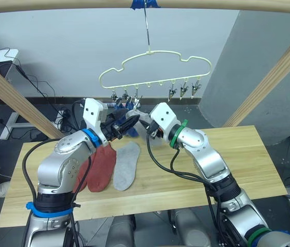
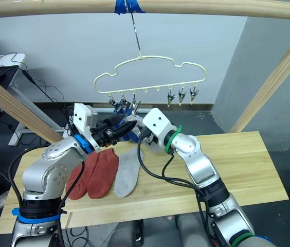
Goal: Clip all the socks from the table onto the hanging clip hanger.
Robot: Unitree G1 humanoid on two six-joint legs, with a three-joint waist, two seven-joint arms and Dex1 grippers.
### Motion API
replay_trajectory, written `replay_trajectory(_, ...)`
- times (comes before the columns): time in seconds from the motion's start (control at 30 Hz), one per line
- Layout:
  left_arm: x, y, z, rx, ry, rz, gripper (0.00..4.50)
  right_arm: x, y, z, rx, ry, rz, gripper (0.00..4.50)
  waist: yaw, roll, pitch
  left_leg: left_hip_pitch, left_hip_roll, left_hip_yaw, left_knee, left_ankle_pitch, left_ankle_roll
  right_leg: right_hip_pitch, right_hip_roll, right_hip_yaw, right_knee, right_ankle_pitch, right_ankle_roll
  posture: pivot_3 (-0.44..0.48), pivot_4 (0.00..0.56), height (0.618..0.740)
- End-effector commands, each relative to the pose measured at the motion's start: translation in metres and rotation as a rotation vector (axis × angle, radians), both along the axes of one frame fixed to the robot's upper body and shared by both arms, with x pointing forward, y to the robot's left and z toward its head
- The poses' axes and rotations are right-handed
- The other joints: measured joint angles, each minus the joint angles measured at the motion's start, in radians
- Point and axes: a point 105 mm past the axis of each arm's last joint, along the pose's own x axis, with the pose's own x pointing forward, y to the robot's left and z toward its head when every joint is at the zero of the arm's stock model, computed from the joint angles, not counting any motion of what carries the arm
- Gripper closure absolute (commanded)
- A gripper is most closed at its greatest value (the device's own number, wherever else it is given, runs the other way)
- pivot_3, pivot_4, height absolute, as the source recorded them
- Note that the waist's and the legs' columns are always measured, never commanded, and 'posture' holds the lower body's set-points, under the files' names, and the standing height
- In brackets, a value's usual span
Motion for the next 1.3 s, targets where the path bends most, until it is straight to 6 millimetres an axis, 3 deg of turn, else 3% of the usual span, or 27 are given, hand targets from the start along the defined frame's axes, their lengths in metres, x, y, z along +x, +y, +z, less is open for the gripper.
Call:
replay_trajectory(0.03, -0.007, 0.001, 0.015, 0.000, -0.072, -0.004, 1.55, -0.011, 0.001, 0.009, -0.012, -0.035, 0.038, 2.40, 0.000, 0.000, 0.000, 0.000, 0.000, 0.000, 0.000, 0.000, 0.000, 0.000, 0.000, 0.000, 0.000, 0.000, 0.000, -0.190, 0.251, 0.740)
replay_trajectory(0.23, -0.014, -0.001, 0.014, 0.057, -0.111, -0.037, 1.55, -0.027, -0.029, 0.005, -0.074, -0.019, 0.044, 2.40, 0.001, 0.000, 0.000, 0.000, 0.000, 0.000, 0.000, 0.000, 0.000, 0.000, 0.000, 0.000, 0.000, 0.000, 0.000, -0.186, 0.247, 0.740)
replay_trajectory(0.37, -0.030, -0.005, 0.012, 0.155, -0.145, -0.152, 1.55, -0.035, -0.051, 0.008, -0.060, 0.006, 0.015, 2.40, 0.001, 0.000, 0.000, 0.000, 0.000, 0.000, -0.001, 0.000, 0.000, 0.000, 0.000, 0.000, 0.000, 0.000, 0.000, -0.186, 0.245, 0.740)
replay_trajectory(0.53, -0.041, -0.003, 0.024, 0.273, -0.207, -0.272, 1.55, -0.028, -0.076, 0.030, 0.092, 0.011, -0.132, 2.40, 0.000, 0.000, 0.000, 0.000, 0.000, 0.000, 0.000, 0.000, 0.000, -0.001, 0.000, 0.000, 0.000, -0.003, 0.004, -0.180, 0.238, 0.740)
replay_trajectory(0.7, -0.050, -0.012, 0.041, 0.277, -0.223, -0.384, 1.55, -0.015, -0.077, 0.048, 0.188, 0.005, -0.189, 2.40, 0.000, 0.000, 0.000, 0.000, 0.000, 0.001, 0.000, 0.000, 0.000, -0.001, 0.000, 0.001, 0.000, -0.003, 0.004, -0.171, 0.234, 0.740)
replay_trajectory(1.0, -0.045, -0.019, 0.059, 0.259, -0.255, -0.391, 1.55, 0.006, -0.070, 0.051, 0.248, 0.050, -0.236, 2.40, 0.001, 0.000, 0.000, 0.000, 0.000, 0.001, -0.001, 0.000, 0.000, -0.001, 0.000, 0.000, 0.000, -0.001, -0.001, -0.152, 0.229, 0.740)
replay_trajectory(1.13, -0.042, -0.019, 0.058, 0.258, -0.260, -0.374, 1.55, 0.010, -0.071, 0.050, 0.263, 0.071, -0.251, 3.29, 0.001, 0.000, 0.000, 0.000, 0.000, 0.001, -0.001, 0.000, 0.000, -0.001, 0.000, 0.000, 0.000, -0.001, -0.001, -0.148, 0.229, 0.740)
replay_trajectory(1.3, -0.041, -0.022, 0.058, 0.255, -0.270, -0.367, 1.55, 0.014, -0.069, 0.050, 0.273, 0.083, -0.264, 3.29, 0.002, 0.000, 0.000, 0.000, 0.000, 0.001, 0.000, 0.000, 0.000, -0.001, 0.000, 0.000, 0.001, 0.000, -0.001, -0.148, 0.229, 0.740)
